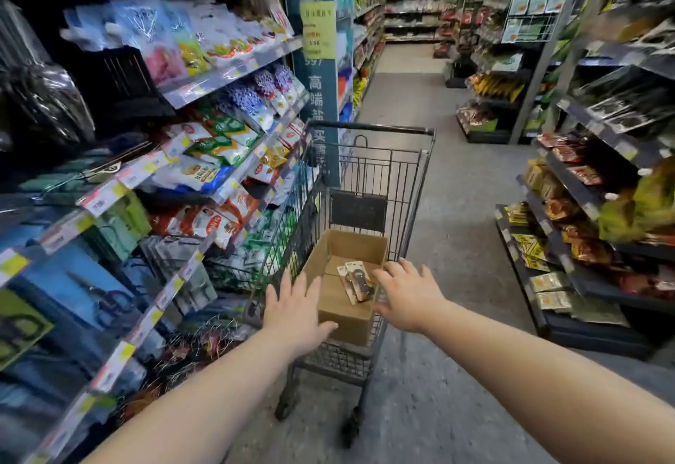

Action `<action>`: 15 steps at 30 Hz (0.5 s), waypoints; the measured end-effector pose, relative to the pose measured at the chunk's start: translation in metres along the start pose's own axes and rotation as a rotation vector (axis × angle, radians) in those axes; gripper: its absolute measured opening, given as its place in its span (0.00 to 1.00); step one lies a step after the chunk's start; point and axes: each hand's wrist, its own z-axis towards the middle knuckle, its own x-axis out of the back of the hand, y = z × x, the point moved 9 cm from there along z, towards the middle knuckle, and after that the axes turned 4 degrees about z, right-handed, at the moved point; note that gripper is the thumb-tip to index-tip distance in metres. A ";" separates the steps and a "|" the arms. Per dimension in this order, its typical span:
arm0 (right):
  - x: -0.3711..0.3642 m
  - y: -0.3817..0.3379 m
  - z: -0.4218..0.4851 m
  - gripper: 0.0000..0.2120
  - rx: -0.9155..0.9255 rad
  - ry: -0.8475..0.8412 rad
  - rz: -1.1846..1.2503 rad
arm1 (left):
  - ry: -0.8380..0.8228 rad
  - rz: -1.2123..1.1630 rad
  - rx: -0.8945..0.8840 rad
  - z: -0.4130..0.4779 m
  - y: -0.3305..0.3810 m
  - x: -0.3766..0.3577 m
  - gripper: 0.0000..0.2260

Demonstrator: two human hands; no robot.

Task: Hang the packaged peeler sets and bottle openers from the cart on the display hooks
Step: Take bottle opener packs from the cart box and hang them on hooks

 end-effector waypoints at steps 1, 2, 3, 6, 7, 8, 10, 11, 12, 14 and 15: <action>-0.003 0.003 0.009 0.29 0.003 -0.007 0.006 | -0.018 -0.001 0.006 0.010 -0.002 -0.006 0.41; -0.007 0.006 0.018 0.29 0.007 -0.015 0.009 | -0.037 -0.004 0.014 0.020 -0.004 -0.013 0.41; -0.012 0.010 0.027 0.29 0.010 -0.024 0.010 | -0.055 -0.007 0.022 0.031 -0.007 -0.020 0.41; -0.029 0.025 0.060 0.30 -0.006 -0.075 0.008 | -0.115 -0.009 0.024 0.068 -0.015 -0.044 0.41; -0.035 0.031 0.073 0.30 -0.018 -0.093 0.004 | -0.136 -0.008 0.017 0.082 -0.017 -0.052 0.41; -0.040 0.038 0.087 0.31 -0.031 -0.110 0.001 | -0.159 -0.009 0.008 0.096 -0.019 -0.058 0.41; -0.049 0.050 0.119 0.30 -0.055 -0.140 0.001 | -0.199 -0.016 -0.011 0.129 -0.024 -0.069 0.41; -0.054 0.055 0.137 0.30 -0.068 -0.156 0.004 | -0.215 -0.020 -0.018 0.146 -0.028 -0.073 0.40; -0.060 0.059 0.155 0.29 -0.082 -0.173 0.010 | -0.231 -0.022 -0.025 0.163 -0.032 -0.077 0.40; -0.071 0.064 0.189 0.28 -0.106 -0.203 0.023 | -0.263 -0.020 -0.041 0.196 -0.041 -0.084 0.40; -0.077 0.066 0.204 0.28 -0.116 -0.209 0.032 | -0.274 -0.019 -0.044 0.211 -0.046 -0.088 0.40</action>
